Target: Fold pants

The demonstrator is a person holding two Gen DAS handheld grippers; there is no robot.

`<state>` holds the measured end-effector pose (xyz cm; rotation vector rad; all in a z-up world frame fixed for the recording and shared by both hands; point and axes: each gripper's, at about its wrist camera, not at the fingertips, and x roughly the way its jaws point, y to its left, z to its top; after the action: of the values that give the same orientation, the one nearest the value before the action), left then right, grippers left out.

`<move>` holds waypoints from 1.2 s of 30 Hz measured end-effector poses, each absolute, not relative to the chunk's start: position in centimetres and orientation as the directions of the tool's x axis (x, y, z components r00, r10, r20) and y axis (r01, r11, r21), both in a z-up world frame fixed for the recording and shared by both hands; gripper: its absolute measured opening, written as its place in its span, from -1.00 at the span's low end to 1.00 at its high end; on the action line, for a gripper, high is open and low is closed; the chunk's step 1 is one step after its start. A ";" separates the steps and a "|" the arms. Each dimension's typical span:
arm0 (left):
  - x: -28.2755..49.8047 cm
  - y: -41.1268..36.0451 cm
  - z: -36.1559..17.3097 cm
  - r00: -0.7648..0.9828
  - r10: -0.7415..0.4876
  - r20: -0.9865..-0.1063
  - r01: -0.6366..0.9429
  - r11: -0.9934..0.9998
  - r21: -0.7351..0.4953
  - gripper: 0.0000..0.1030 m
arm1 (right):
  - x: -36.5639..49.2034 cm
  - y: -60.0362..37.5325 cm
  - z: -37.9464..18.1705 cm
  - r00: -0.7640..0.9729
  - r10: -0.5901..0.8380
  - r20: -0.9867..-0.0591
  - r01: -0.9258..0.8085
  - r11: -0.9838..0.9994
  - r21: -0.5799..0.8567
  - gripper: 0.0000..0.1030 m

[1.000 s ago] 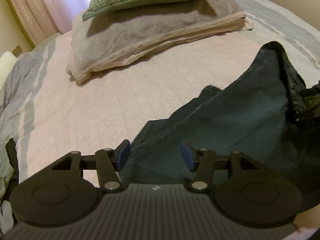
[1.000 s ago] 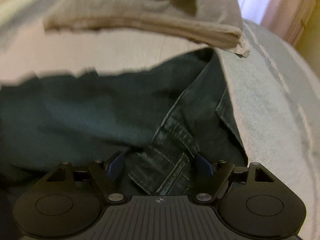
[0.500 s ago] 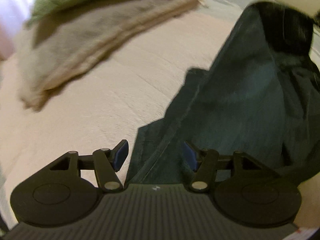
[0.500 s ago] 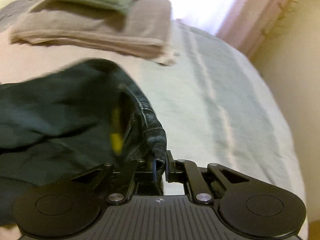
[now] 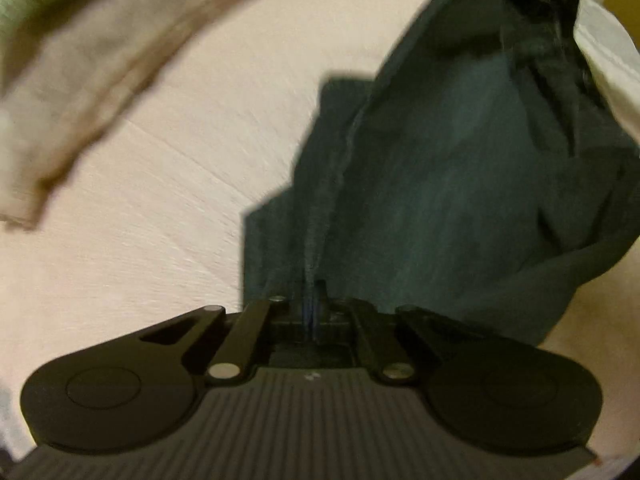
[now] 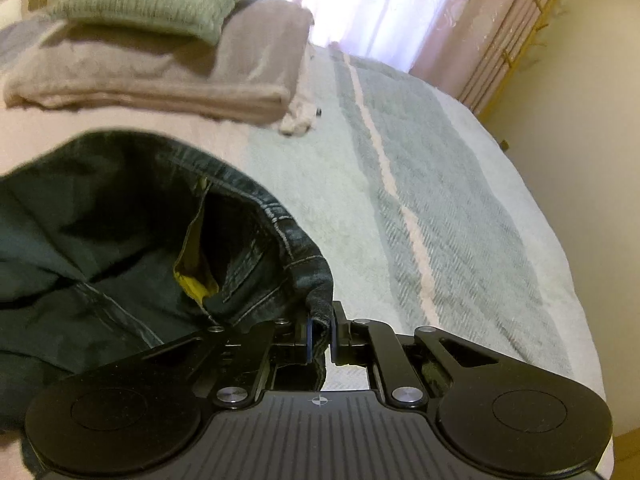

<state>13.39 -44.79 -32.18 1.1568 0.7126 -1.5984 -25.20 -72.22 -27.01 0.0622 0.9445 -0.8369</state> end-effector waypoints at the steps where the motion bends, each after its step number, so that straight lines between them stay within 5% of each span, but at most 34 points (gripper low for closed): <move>1: 13.3 -43.9 -30.0 -0.017 -0.417 -0.909 0.951 -0.288 0.114 -1.00 | -25.7 -72.2 -25.4 0.323 -0.601 -0.731 0.653 0.701 -0.288 -0.93; 13: 8.2 -32.3 -3.5 0.465 -0.718 -0.518 0.868 0.254 0.426 -1.00 | -30.3 -69.7 -4.2 0.642 -0.592 -0.488 0.517 0.804 -0.295 -0.94; 27: -1.5 -12.3 6.6 0.545 -0.826 -0.144 0.812 0.478 0.334 -1.00 | -44.5 -48.6 6.9 0.673 -0.728 -0.133 0.676 0.678 -0.288 -0.94; 36: -2.6 -1.0 19.5 0.557 -0.823 0.110 0.755 0.557 0.346 -0.99 | -50.3 -36.5 19.6 0.664 -0.730 0.162 0.747 0.632 -0.208 -0.94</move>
<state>-2.58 -1.04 19.55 0.2730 -0.2734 -0.9450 -50.31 -36.47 19.61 -0.2671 -0.0643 -0.8456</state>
